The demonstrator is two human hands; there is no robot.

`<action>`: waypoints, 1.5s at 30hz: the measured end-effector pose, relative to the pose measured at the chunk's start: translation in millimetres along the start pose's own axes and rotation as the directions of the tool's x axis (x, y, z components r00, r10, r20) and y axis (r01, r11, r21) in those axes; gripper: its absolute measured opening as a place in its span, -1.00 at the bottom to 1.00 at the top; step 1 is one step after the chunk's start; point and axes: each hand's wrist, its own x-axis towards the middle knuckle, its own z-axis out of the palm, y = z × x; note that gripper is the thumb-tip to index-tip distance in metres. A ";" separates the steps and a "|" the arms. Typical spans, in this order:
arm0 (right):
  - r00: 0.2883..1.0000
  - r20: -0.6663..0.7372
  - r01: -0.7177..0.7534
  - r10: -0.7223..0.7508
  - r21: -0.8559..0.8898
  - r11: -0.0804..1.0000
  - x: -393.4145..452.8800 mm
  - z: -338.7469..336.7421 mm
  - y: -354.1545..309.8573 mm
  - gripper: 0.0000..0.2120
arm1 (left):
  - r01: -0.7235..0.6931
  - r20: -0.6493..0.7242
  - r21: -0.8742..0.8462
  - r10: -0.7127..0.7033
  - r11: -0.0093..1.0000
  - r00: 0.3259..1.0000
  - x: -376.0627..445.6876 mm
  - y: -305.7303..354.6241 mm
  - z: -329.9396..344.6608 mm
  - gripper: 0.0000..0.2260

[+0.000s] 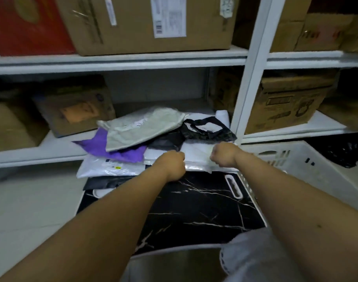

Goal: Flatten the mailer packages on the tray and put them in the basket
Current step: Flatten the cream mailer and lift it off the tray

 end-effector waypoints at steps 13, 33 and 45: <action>0.922 -0.124 0.288 -0.366 -0.411 0.865 72.2 63.1 -161.0 -0.61 | 0.454 -0.191 -0.025 -0.450 0.891 0.872 -6.9 -157.9 3.7 -0.73; 0.852 -0.211 0.426 -0.479 -0.254 0.869 -4.6 75.4 -126.9 -0.51 | 0.427 -0.220 0.071 -0.403 0.902 0.888 -56.9 -124.8 -18.9 -0.72; 0.945 -0.118 0.259 -0.304 -0.295 0.920 -107.6 113.7 -80.2 -0.71 | 0.124 0.019 0.342 -0.139 0.932 0.990 -158.8 -27.4 -2.2 -0.80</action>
